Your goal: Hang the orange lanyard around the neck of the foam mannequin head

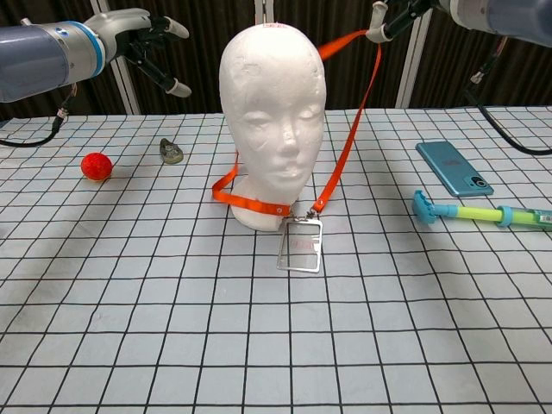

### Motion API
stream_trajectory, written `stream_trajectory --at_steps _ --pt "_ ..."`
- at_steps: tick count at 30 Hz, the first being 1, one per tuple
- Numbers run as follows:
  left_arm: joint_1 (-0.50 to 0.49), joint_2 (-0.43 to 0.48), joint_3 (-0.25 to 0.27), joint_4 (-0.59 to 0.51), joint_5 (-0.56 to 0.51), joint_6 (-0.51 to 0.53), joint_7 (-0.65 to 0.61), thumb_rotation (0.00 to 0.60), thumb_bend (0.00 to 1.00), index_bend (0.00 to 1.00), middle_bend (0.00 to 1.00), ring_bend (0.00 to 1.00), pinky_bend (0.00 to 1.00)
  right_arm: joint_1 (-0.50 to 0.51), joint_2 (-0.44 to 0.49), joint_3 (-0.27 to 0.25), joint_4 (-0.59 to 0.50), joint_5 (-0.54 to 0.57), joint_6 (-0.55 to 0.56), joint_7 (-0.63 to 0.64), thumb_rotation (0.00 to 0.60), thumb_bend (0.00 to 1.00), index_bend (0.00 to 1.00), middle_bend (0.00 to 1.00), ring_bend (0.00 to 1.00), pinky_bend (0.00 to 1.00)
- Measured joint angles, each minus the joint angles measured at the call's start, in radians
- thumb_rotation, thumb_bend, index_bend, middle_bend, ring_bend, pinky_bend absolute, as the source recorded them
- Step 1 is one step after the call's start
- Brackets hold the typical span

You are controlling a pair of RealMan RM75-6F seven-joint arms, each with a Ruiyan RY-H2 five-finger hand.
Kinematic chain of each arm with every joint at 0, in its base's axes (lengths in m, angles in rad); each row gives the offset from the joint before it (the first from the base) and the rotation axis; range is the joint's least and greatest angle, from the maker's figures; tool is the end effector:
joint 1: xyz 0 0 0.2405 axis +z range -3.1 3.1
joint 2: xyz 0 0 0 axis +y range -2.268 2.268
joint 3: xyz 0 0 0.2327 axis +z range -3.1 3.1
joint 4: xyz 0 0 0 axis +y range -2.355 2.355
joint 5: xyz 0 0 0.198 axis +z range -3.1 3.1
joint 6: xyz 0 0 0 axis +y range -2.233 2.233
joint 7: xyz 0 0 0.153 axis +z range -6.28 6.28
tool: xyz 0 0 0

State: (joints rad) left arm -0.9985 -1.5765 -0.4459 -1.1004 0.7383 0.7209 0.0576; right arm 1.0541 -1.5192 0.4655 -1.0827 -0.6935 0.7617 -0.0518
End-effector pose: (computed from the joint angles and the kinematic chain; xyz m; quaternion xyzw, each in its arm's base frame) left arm -0.0979 0.4604 0.0462 -0.5763 -0.5259 -0.4582 0.4259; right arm -0.0822 -0.4799 0.0846 0.5513 -0.5005 0.4927 0.4503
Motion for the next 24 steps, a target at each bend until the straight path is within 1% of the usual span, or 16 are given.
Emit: stream_trajectory --at_steps 1,4,7,9,11,15,19,21,24 --pt "-0.005 -0.004 0.001 0.013 -0.004 -0.011 -0.002 0.6 0.0 0.0 0.0 0.0 0.0 0.006 -0.014 -0.004 0.031 -0.002 -0.011 0.002 0.6 0.18 0.16 0.01 0.0 0.0" --pt "-0.018 -0.017 0.002 0.053 0.0 -0.032 -0.02 0.6 0.0 0.0 0.0 0.0 0.0 0.02 -0.049 -0.012 0.11 -0.013 -0.034 0.011 0.6 0.18 0.16 0.0 0.0 0.0" --pt "-0.023 -0.024 0.004 0.074 0.028 -0.037 -0.041 0.6 0.0 0.0 0.0 0.0 0.0 0.028 -0.079 -0.019 0.183 -0.042 -0.052 0.032 0.6 0.17 0.15 0.0 0.0 0.0" --pt "-0.021 -0.024 0.007 0.078 0.057 -0.031 -0.057 0.6 0.0 0.0 0.0 0.0 0.0 0.028 -0.087 -0.023 0.207 -0.069 -0.056 0.047 0.6 0.17 0.15 0.0 0.0 0.0" --pt "-0.01 -0.013 0.016 0.067 0.091 -0.009 -0.061 0.6 0.0 0.0 0.0 0.0 0.0 0.016 -0.079 -0.032 0.207 -0.108 -0.045 0.06 0.6 0.17 0.16 0.0 0.0 0.0" --pt "0.029 0.031 0.037 0.005 0.151 0.057 -0.065 0.6 0.0 0.0 0.0 0.0 0.0 -0.028 -0.031 -0.053 0.149 -0.18 0.0 0.081 0.6 0.17 0.16 0.0 0.0 0.0" --pt "0.074 0.086 0.059 -0.075 0.182 0.105 -0.055 0.6 0.0 0.0 0.0 0.0 0.0 -0.087 0.043 -0.075 0.047 -0.243 0.052 0.099 0.6 0.17 0.16 0.0 0.0 0.0" --pt "0.103 0.119 0.074 -0.124 0.2 0.145 -0.038 0.6 0.0 0.0 0.0 0.0 0.0 -0.114 0.079 -0.086 -0.004 -0.266 0.073 0.103 0.6 0.17 0.16 0.0 0.0 0.0" --pt "0.16 0.171 0.105 -0.202 0.231 0.227 -0.006 0.6 0.0 0.0 0.0 0.0 0.0 -0.17 0.146 -0.119 -0.098 -0.329 0.125 0.1 0.6 0.17 0.16 0.0 0.0 0.0"
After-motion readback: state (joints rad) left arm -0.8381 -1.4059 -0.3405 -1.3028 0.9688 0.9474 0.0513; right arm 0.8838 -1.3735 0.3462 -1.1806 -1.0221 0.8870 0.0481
